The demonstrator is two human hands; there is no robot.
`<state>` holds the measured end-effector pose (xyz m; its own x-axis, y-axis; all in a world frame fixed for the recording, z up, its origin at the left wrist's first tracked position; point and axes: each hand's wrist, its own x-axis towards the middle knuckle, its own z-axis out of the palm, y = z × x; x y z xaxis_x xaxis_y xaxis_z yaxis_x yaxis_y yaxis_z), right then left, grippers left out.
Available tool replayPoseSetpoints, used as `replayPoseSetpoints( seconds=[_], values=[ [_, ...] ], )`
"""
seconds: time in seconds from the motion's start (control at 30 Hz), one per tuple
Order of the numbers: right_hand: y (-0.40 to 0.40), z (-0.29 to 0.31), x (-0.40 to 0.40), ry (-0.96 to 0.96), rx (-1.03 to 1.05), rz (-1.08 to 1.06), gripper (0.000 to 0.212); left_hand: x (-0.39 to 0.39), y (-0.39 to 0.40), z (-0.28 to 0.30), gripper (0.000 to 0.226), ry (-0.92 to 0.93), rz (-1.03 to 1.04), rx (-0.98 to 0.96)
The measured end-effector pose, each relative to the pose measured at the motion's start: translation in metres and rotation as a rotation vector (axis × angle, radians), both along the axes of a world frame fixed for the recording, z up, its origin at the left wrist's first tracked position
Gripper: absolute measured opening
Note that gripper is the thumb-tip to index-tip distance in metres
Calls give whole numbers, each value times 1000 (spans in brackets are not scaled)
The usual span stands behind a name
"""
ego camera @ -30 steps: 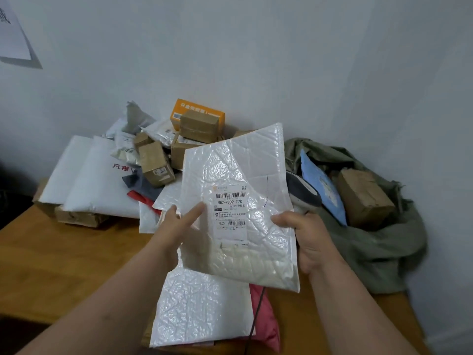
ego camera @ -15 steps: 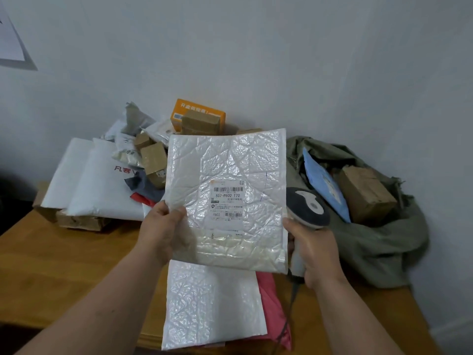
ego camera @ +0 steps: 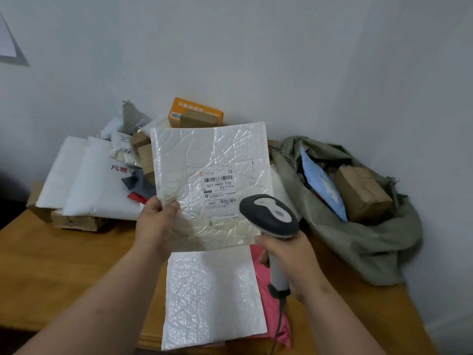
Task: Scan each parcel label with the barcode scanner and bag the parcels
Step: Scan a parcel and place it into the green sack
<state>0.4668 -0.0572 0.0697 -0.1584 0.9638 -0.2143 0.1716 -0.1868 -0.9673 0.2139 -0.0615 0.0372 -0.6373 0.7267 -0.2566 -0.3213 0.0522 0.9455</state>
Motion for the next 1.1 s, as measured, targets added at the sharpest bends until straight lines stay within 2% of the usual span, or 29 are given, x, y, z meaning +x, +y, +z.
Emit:
replayPoseSetpoints(
  seconds=[0.43, 0.77, 1.1],
  values=[
    [-3, 3, 0, -78, -41, 55, 8, 3, 4, 5, 16, 25, -15, 32],
    [-1, 6, 7, -10, -51, 33, 5, 15, 4, 11, 18, 35, -25, 23],
    [4, 1, 21, -26, -48, 64, 4, 33, 10, 14, 12, 53, -25, 17]
  ],
)
